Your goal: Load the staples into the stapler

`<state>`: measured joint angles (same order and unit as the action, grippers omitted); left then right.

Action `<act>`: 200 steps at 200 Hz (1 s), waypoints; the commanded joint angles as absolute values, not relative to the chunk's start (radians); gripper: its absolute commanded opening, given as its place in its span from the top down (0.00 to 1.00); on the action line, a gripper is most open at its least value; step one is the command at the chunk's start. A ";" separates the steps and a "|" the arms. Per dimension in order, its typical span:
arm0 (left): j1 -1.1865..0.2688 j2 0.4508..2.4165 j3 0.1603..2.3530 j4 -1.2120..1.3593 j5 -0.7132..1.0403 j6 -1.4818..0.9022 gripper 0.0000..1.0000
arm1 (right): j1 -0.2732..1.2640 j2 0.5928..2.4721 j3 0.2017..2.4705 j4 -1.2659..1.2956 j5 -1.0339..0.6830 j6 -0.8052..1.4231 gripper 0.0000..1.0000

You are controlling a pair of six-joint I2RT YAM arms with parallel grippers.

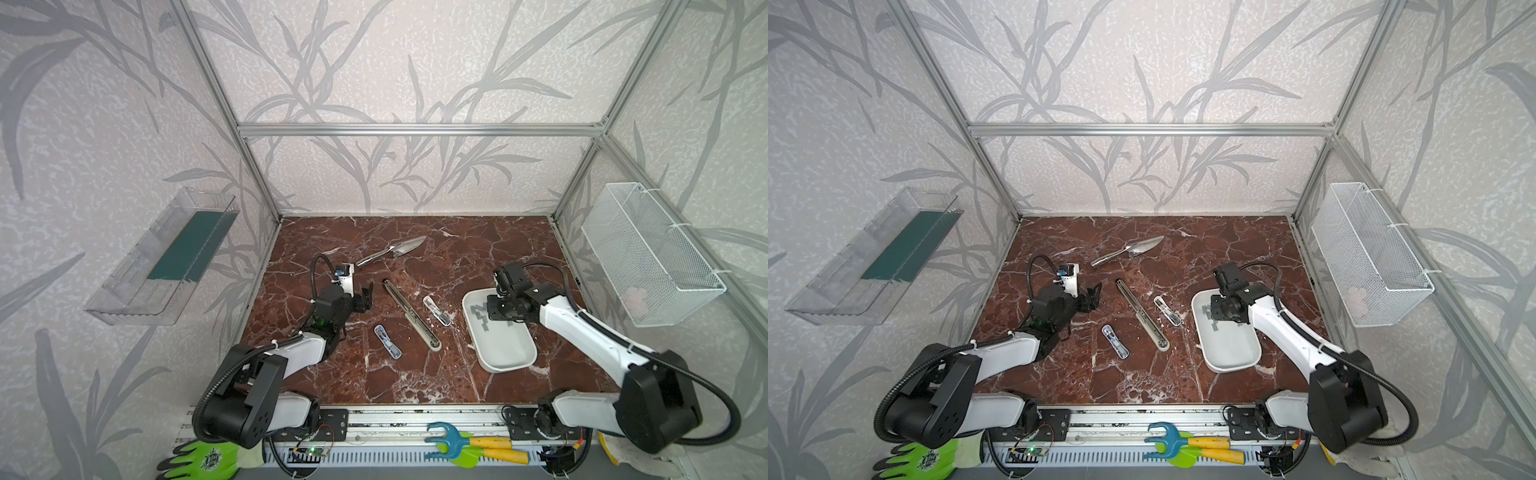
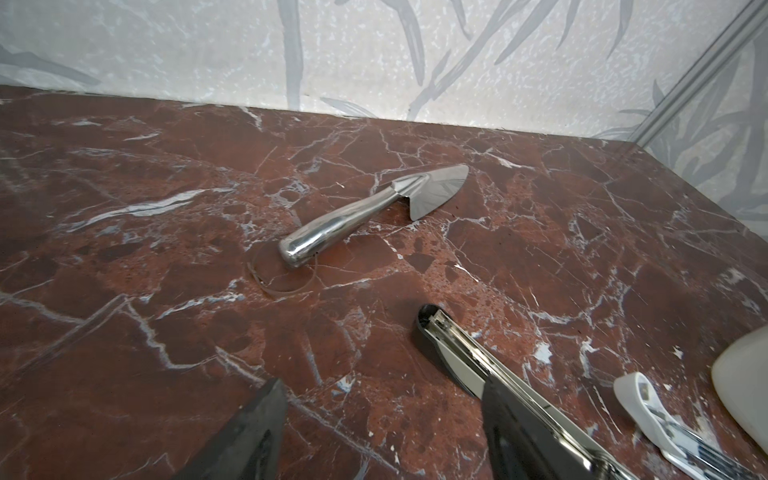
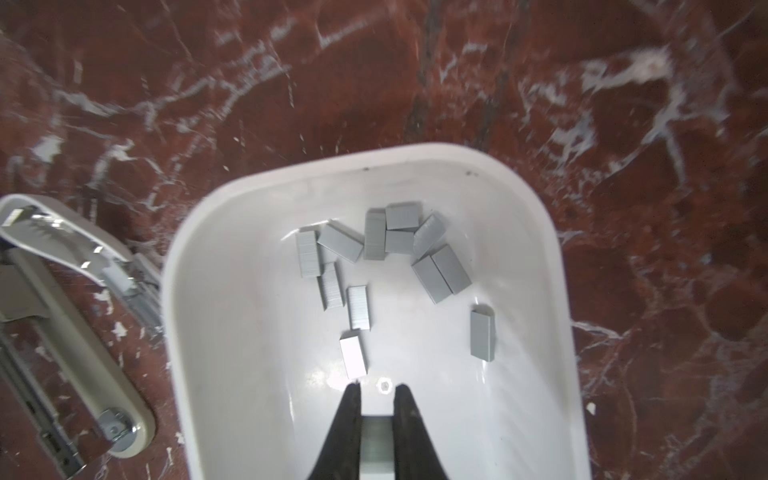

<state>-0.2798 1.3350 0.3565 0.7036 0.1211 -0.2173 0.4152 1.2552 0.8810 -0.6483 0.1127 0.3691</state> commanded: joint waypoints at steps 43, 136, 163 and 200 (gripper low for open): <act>-0.273 1.282 0.438 0.415 0.178 -0.238 0.26 | 0.714 1.192 0.973 -0.527 0.168 0.178 0.84; -0.188 1.380 0.428 0.608 0.328 -0.274 0.29 | 0.888 1.541 1.110 -0.434 0.030 0.059 0.89; -0.083 1.405 0.359 0.829 0.533 -0.370 0.29 | 0.890 1.580 1.105 -0.419 0.075 0.097 0.87; -0.057 1.411 0.308 0.969 0.622 -0.399 0.25 | 0.910 1.604 1.088 -0.412 0.059 0.148 0.86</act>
<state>-0.0601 1.4097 0.3321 0.8070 0.4995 -0.3523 0.8890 1.5917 1.0836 -0.4232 0.0578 0.1051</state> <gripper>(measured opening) 0.742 0.138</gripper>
